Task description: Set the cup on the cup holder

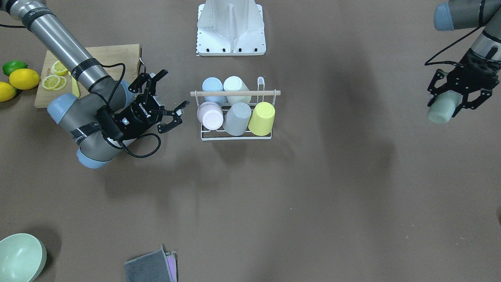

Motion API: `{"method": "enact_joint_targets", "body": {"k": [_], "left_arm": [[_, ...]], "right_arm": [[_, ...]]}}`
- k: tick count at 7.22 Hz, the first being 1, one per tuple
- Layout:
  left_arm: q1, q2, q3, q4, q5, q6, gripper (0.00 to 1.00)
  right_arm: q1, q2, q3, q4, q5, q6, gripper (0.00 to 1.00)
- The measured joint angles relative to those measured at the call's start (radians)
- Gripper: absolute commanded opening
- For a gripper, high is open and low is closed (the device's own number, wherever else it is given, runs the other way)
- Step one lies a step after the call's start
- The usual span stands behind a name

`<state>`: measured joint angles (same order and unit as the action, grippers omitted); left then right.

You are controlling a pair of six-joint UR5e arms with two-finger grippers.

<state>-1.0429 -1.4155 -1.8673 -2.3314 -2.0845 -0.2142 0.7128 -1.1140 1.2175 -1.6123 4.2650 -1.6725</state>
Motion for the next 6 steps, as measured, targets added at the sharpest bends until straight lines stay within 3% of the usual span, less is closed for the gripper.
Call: {"method": "enact_joint_targets", "body": {"k": [2, 6], "left_arm": [[0.063, -0.063, -0.003, -0.155, 0.003, -0.182, 0.00], [0.099, -0.083, -0.012, -0.514, 0.034, -0.512, 0.00]], "right_arm": [[0.060, -0.099, 0.086, 0.001, 0.005, 0.315, 0.99], [0.200, -0.179, 0.110, -0.028, -0.037, 0.927, 0.99]]}}
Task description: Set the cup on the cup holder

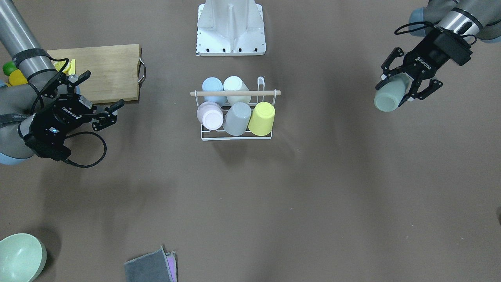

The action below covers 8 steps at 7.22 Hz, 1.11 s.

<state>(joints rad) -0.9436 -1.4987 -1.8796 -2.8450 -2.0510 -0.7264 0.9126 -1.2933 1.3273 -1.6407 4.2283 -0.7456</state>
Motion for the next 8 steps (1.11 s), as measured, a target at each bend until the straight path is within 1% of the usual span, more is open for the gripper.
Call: {"method": "enact_joint_targets", "body": {"k": [1, 2, 3, 4, 6, 8], "left_arm": [[0.023, -0.029, -0.004, -0.041, 0.050, -0.041, 0.00], [0.063, -0.059, -0.017, -0.072, 0.130, -0.069, 0.00], [0.115, -0.084, -0.033, -0.099, 0.227, -0.077, 0.00], [0.179, -0.110, -0.044, -0.130, 0.342, -0.076, 0.00], [0.328, -0.166, -0.049, -0.169, 0.581, -0.023, 0.00], [0.532, -0.209, -0.051, -0.214, 0.862, 0.110, 0.00]], "right_arm": [[0.034, -0.008, 0.001, -0.030, -0.049, 0.172, 0.99], [0.064, -0.010, 0.007, -0.075, -0.116, 0.363, 0.99], [0.079, -0.010, 0.024, -0.139, -0.198, 0.521, 0.99], [0.083, -0.010, 0.052, -0.236, -0.302, 0.636, 0.99], [0.079, -0.008, 0.107, -0.441, -0.535, 0.707, 0.99], [0.081, -0.007, 0.186, -0.632, -0.775, 0.716, 0.98]]}}
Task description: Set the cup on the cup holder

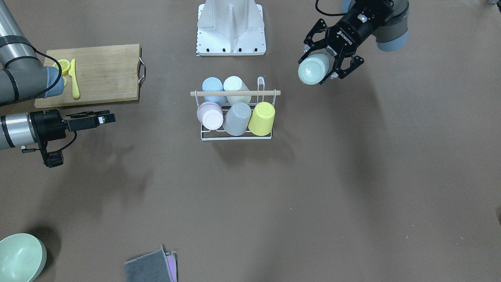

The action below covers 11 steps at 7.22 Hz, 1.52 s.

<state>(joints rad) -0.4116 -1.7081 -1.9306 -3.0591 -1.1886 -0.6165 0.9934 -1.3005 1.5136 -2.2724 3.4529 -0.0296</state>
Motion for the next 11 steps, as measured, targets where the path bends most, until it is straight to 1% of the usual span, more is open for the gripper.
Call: {"method": "enact_joint_targets", "body": {"k": [1, 2, 3, 4, 5, 6, 7, 8, 9, 10, 11], "left_arm": [[0.112, -0.017, -0.001, -0.032, 0.141, 0.083, 0.00], [0.219, -0.031, 0.000, -0.070, 0.270, 0.165, 0.00], [0.300, -0.038, 0.003, -0.102, 0.359, 0.228, 0.00], [0.367, -0.042, 0.008, -0.118, 0.435, 0.264, 0.00], [0.411, -0.045, 0.015, -0.124, 0.493, 0.282, 0.00], [0.429, -0.048, 0.025, -0.128, 0.522, 0.291, 0.00], [0.431, -0.053, 0.037, -0.129, 0.534, 0.295, 0.00], [0.428, -0.066, 0.054, -0.130, 0.538, 0.297, 0.00], [0.424, -0.084, 0.069, -0.130, 0.539, 0.297, 0.00], [0.418, -0.101, 0.079, -0.130, 0.539, 0.297, 0.00], [0.411, -0.115, 0.085, -0.130, 0.538, 0.296, 0.00]], "right_arm": [[0.003, -0.002, 0.034, -0.067, -0.094, 0.004, 0.98], [0.003, -0.007, 0.057, -0.108, -0.140, 0.008, 0.97], [0.004, -0.019, 0.069, -0.122, -0.165, 0.008, 0.97], [0.008, -0.031, 0.077, -0.125, -0.216, 0.005, 0.98], [0.020, -0.037, 0.080, -0.125, -0.302, 0.006, 1.00], [0.035, -0.041, 0.082, -0.123, -0.402, 0.010, 1.00], [0.049, -0.043, 0.084, -0.111, -0.530, 0.009, 1.00], [0.065, -0.046, 0.086, -0.075, -0.668, 0.009, 1.00], [0.083, -0.058, 0.091, -0.008, -0.793, 0.008, 1.00], [0.100, -0.095, 0.122, 0.090, -0.903, 0.009, 0.99], [0.110, -0.157, 0.173, 0.194, -0.983, 0.013, 0.98]]}}
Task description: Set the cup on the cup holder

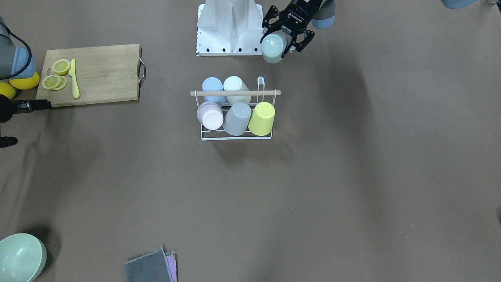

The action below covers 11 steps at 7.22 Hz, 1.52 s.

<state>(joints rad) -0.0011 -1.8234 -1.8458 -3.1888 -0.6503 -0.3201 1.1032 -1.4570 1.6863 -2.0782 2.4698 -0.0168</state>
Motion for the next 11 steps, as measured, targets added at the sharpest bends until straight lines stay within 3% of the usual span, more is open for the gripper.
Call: {"method": "enact_joint_targets", "body": {"k": [3, 5, 11], "left_arm": [[-0.032, -0.032, 0.032, -0.001, -0.008, -0.001, 0.00], [-0.043, -0.065, 0.080, -0.002, -0.011, -0.001, 0.00], [-0.072, -0.122, 0.168, -0.003, -0.024, 0.000, 0.00]], "right_arm": [[0.066, -0.152, 0.076, 0.232, -0.063, 0.005, 0.94], [0.127, -0.236, 0.082, 0.370, -0.064, 0.019, 0.97], [0.295, -0.292, 0.071, 0.411, -0.105, 0.148, 0.94]]}}
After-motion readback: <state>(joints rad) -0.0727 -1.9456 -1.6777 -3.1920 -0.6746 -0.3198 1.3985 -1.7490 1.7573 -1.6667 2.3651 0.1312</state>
